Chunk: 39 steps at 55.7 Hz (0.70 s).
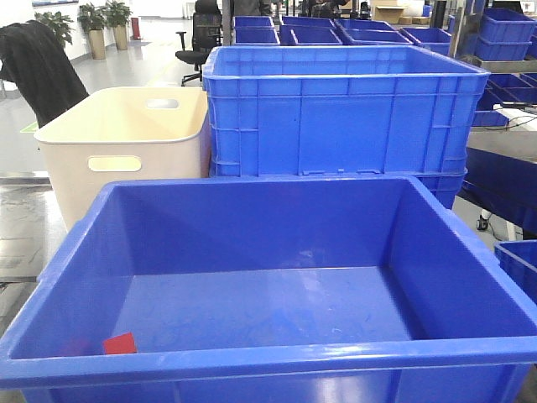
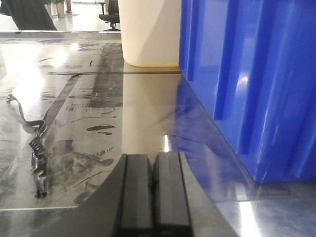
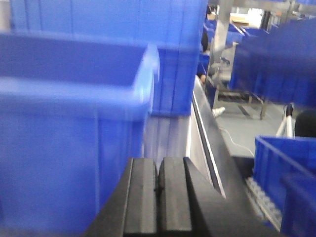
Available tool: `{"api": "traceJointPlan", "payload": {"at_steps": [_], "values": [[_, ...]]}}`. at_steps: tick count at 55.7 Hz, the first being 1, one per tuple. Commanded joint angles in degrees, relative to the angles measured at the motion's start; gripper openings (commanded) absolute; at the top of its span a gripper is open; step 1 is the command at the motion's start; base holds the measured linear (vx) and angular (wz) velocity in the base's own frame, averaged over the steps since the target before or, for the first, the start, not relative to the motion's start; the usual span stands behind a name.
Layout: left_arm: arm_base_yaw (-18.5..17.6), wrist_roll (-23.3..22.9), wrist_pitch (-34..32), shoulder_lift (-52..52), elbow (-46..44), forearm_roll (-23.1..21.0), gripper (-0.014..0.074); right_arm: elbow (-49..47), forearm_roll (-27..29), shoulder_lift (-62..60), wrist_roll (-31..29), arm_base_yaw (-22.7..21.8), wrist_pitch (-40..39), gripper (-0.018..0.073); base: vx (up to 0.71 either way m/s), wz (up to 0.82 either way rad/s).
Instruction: Pick red and yellow blocks into blue bin
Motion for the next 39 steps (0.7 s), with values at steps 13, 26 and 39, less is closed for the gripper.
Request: {"api": "traceJointPlan", "payload": {"at_steps": [13, 26, 39], "values": [[0.1, -0.5, -4.4, -0.7, 1.6, -0.3, -0.0006, 12.8, 0.1, -7.3, 0.3, -1.8, -12.4, -0.0011, 0.00, 0.00], [0.1, -0.5, -4.4, -0.6, 1.6, -0.3, -0.0006, 13.1, 0.1, -7.3, 0.3, -1.8, -9.6, -0.0011, 0.00, 0.00], [0.1, -0.5, -4.4, -0.6, 1.6, -0.3, -0.0006, 13.1, 0.1, -7.3, 0.3, -1.8, -8.6, -0.0011, 0.00, 0.00]]}}
